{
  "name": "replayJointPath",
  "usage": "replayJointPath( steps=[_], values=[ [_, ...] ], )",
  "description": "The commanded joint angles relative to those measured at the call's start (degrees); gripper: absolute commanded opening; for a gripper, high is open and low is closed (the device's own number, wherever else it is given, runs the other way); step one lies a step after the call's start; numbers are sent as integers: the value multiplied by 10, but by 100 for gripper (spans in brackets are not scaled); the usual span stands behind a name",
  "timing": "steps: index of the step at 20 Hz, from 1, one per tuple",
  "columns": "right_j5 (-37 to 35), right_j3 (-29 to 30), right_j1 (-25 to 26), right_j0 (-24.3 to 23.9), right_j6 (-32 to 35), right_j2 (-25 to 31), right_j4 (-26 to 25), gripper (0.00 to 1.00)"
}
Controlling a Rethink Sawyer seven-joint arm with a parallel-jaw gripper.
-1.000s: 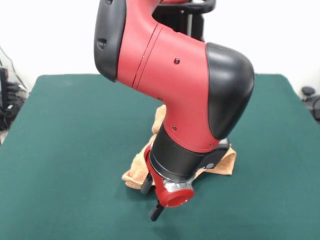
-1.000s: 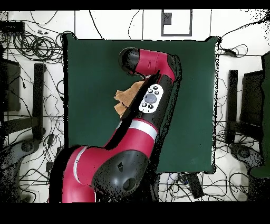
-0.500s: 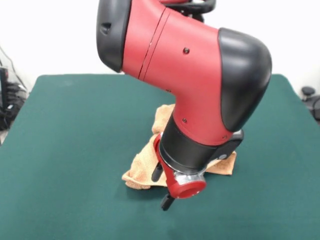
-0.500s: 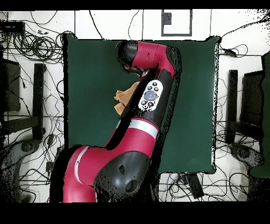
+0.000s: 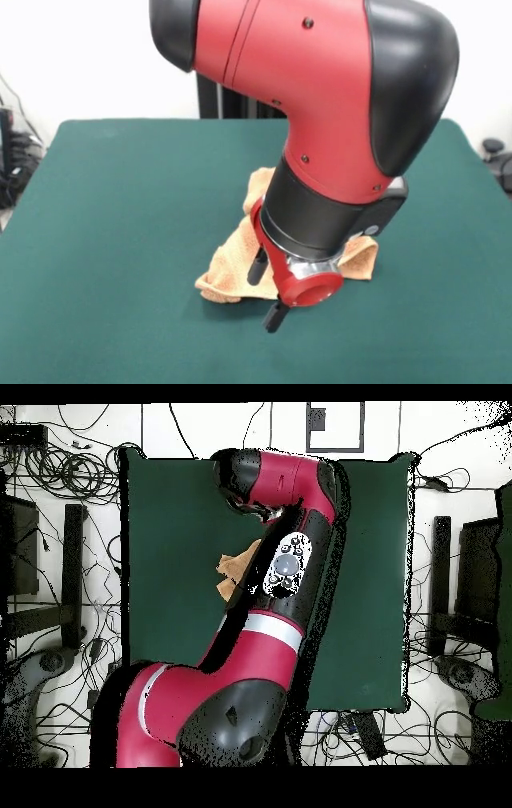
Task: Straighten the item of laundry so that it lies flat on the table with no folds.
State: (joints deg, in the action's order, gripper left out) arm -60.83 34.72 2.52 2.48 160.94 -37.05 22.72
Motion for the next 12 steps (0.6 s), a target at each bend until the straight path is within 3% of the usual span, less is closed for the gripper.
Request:
replayJointPath(
  steps=[1,12],
  values=[
    [58,90,-5,8,13,91,-7,100],
    [38,102,-20,4,-3,106,-11,100]
  ],
)
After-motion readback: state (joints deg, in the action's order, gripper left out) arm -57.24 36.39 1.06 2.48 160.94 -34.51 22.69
